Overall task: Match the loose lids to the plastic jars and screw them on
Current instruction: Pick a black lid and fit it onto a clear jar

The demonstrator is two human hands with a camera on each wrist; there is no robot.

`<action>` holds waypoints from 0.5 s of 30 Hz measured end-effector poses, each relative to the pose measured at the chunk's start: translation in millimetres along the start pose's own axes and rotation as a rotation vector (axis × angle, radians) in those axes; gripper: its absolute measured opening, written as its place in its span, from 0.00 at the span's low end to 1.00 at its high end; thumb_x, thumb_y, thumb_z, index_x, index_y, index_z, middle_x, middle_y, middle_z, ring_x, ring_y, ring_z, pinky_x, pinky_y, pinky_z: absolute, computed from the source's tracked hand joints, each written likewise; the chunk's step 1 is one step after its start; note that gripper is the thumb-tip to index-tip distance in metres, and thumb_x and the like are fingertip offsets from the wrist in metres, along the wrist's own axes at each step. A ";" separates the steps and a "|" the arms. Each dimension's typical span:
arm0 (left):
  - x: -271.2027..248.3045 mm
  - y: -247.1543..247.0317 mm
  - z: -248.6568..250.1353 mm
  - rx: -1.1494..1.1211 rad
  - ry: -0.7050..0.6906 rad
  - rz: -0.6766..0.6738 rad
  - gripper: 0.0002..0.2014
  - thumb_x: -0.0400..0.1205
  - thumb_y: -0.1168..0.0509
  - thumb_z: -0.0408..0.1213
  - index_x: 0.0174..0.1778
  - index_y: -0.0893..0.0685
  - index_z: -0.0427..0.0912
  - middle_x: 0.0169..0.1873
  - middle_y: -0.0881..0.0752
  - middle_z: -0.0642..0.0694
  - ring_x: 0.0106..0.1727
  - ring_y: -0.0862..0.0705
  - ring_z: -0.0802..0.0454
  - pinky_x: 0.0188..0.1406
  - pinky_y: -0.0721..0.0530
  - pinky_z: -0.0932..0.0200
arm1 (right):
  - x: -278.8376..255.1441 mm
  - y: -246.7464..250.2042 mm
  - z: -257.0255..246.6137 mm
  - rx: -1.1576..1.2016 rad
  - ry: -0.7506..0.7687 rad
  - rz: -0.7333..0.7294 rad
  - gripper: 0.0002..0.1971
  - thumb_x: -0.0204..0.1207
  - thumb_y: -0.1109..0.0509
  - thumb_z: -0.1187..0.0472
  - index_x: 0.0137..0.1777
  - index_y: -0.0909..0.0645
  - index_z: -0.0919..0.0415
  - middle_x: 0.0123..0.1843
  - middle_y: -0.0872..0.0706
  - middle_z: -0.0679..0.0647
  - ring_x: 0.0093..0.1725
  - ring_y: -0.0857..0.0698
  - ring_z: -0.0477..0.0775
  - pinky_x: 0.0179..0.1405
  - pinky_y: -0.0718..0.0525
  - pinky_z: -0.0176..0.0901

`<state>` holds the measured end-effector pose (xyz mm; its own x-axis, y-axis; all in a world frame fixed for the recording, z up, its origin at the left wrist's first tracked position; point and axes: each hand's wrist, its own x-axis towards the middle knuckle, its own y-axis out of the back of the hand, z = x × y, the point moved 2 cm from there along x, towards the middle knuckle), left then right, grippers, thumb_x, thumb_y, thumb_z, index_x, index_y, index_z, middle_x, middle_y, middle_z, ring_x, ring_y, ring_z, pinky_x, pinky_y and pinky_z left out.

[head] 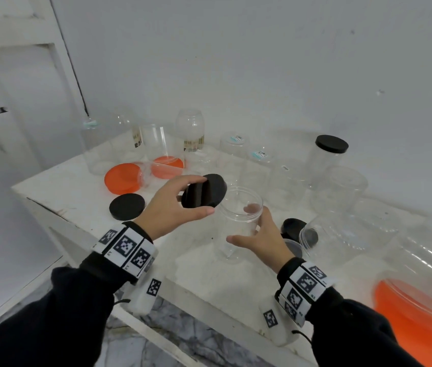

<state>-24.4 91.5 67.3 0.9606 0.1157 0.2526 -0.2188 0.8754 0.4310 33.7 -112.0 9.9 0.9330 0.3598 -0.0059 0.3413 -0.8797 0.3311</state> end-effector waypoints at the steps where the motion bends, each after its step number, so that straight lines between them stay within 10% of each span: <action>1: 2.6 -2.8 3.7 0.022 -0.018 -0.011 0.32 0.60 0.26 0.56 0.62 0.23 0.58 0.60 0.23 0.61 0.62 0.27 0.69 0.53 0.29 0.75 | 0.0 -0.5 1.8 -0.003 -0.001 -0.003 0.38 0.60 0.16 0.60 0.67 0.35 0.48 0.64 0.25 0.45 0.67 0.26 0.48 0.67 0.27 0.45; 6: 18.8 -21.0 21.3 0.133 -0.125 -0.074 0.37 0.59 0.31 0.64 0.64 0.21 0.53 0.61 0.23 0.52 0.64 0.27 0.60 0.63 0.29 0.65 | 1.1 -2.2 5.1 0.002 0.003 0.005 0.39 0.60 0.16 0.57 0.65 0.37 0.43 0.63 0.24 0.45 0.65 0.25 0.48 0.64 0.23 0.48; 15: 32.4 -40.9 33.0 0.335 -0.143 -0.253 0.32 0.68 0.22 0.49 0.68 0.23 0.53 0.63 0.29 0.54 0.66 0.35 0.58 0.63 0.39 0.67 | 1.7 -2.5 6.1 0.014 0.020 -0.003 0.40 0.61 0.16 0.57 0.66 0.39 0.44 0.64 0.26 0.40 0.66 0.27 0.48 0.58 0.24 0.42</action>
<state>10.1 44.0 86.4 0.9629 -0.1690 0.2102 -0.0460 0.6649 0.7455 35.1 -111.1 3.3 0.9295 0.3687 0.0122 0.3460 -0.8828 0.3178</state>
